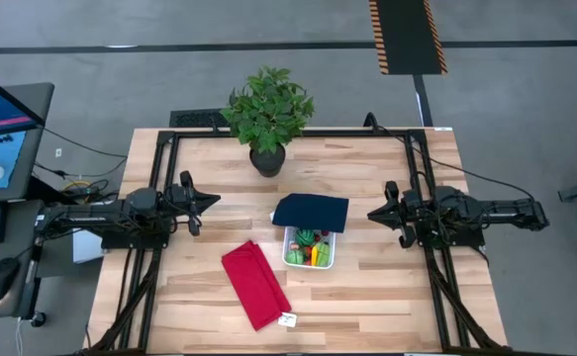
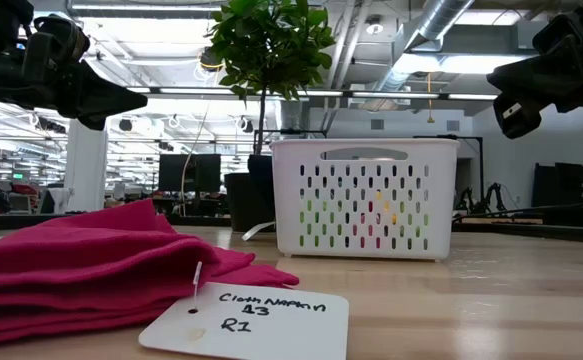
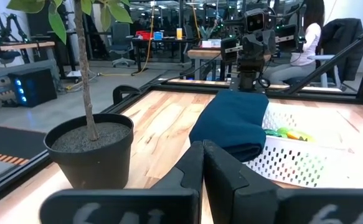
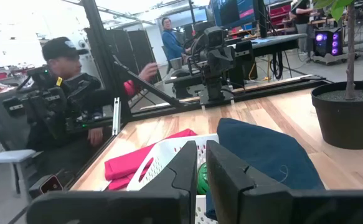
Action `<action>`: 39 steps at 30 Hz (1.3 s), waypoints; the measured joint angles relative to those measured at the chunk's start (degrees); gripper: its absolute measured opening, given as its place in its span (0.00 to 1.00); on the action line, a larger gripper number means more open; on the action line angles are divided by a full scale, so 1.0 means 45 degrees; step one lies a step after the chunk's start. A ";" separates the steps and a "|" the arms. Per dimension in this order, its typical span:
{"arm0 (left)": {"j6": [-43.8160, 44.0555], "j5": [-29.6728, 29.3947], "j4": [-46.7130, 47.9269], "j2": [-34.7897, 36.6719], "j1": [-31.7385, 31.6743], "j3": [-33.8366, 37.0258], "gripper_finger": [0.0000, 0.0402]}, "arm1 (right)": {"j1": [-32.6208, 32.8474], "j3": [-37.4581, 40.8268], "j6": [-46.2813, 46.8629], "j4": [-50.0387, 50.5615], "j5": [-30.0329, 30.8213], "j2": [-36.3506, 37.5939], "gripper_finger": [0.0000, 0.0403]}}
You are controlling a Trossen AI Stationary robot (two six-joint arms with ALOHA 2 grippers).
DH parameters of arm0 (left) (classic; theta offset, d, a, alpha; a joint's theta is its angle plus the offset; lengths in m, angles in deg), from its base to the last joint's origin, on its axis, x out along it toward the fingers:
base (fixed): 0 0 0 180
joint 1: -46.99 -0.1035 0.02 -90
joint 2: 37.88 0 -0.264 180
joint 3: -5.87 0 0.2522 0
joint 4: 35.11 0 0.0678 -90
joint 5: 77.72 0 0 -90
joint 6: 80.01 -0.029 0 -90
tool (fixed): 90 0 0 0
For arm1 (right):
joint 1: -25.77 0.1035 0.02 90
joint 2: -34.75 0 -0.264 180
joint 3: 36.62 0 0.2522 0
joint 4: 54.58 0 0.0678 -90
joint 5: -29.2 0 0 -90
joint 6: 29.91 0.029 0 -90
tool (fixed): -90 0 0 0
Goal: Pick and placing Produce into tupperware
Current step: Return to Home Position
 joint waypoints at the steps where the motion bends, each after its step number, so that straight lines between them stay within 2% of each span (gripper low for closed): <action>1: -0.0024 0.0000 -0.0003 0.0000 0.0000 -0.0002 0.00 | 0.0000 -0.0004 0.0000 -0.0004 -0.0004 0.0000 0.15; 39: 0.0012 0.0000 -0.0005 0.0000 0.0005 0.0002 0.00 | -0.0003 -0.0004 0.0000 -0.0001 0.0001 0.0000 0.15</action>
